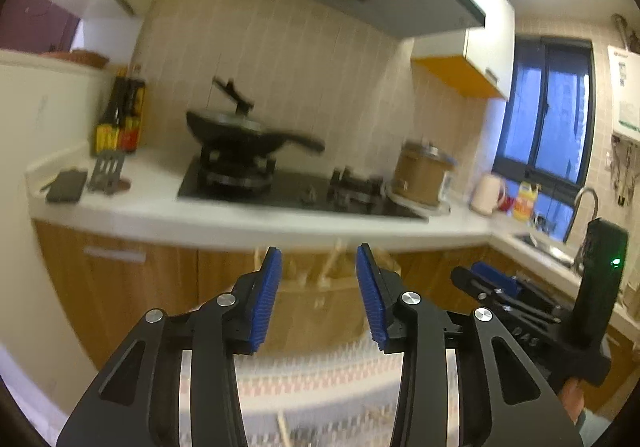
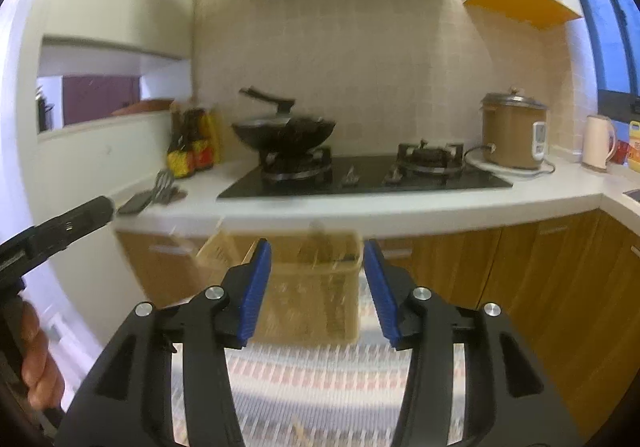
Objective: Organize utensils
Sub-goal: 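Lower the chopstick into the caddy with the left tool while the right tool drops its clear spoon in, then grasp a wooden chopstick on the cloth with the left tool while the right tool grasps another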
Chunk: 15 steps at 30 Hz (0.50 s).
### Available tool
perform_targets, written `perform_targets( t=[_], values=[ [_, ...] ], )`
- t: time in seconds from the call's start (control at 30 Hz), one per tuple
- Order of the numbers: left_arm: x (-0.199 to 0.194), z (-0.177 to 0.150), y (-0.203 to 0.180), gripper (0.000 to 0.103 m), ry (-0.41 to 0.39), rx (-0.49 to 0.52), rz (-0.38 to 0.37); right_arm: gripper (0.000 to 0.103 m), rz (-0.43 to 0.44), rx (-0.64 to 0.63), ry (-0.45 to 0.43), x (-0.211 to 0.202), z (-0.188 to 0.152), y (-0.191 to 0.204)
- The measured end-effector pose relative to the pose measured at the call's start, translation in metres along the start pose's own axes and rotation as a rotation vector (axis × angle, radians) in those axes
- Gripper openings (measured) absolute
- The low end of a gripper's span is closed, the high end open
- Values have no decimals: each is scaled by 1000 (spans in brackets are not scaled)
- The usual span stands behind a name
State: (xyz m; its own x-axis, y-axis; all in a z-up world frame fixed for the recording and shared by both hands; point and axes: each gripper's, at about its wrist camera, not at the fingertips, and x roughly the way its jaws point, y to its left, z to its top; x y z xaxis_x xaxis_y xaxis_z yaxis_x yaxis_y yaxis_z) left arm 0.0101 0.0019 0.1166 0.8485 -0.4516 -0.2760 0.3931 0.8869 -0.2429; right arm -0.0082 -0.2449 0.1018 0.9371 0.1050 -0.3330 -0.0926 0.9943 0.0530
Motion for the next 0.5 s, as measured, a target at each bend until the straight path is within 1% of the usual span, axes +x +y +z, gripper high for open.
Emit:
perform_targets(
  t=[0.1, 0.17, 0.2, 0.27, 0.3, 0.4, 0.47, 0.5],
  values=[
    [-7, -24, 13, 37, 83, -47, -11, 45, -15, -11, 37, -14, -21, 8],
    [-12, -43, 24, 37, 117, -106, -15, 46, -14, -2, 70, -21, -35, 10],
    [-13, -54, 30, 37, 148, -135, -11, 47, -15, 4, 86, -22, -40, 10],
    [-10, -76, 40, 37, 213, -179, 0, 47, -26, 21, 131, -23, -52, 9],
    [-8, -84, 43, 37, 247, -190, 4, 47, -21, 32, 168, -21, -59, 7],
    [2, -106, 47, 37, 352, -201, 5, 47, -21, 39, 266, -15, -78, 4],
    [12, -117, 48, 37, 426, -188, 12, 47, -26, 23, 333, -7, -87, 5],
    [18, -121, 48, 37, 462, -178, 18, 47, -28, 15, 381, 0, -93, 5]
  ],
)
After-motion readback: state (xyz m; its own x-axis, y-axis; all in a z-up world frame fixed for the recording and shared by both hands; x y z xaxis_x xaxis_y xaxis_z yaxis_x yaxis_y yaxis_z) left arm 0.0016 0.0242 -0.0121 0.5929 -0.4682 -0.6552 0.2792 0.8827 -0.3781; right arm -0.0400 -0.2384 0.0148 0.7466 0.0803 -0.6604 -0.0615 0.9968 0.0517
